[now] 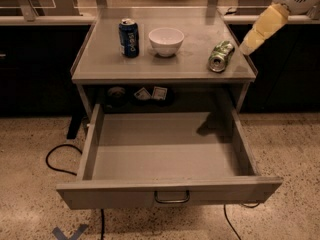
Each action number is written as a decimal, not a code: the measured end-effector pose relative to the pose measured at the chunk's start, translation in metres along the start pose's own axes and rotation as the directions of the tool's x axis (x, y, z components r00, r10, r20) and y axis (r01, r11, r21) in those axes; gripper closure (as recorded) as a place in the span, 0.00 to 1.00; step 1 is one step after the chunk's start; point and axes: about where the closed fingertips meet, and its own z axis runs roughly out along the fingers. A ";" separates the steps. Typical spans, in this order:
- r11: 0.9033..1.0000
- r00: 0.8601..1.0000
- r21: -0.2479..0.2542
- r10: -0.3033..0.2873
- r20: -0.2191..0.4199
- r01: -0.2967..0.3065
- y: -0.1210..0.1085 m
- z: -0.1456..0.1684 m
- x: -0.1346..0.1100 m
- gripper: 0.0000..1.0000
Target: Place green can into top drawer
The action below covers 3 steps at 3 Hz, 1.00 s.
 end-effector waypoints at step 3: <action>0.938 0.941 0.089 0.328 0.089 -0.335 -0.063 0.017 0.015 0.00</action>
Offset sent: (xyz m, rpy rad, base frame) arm 0.0289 -0.0346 -0.0019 0.0835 -0.0392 -0.2108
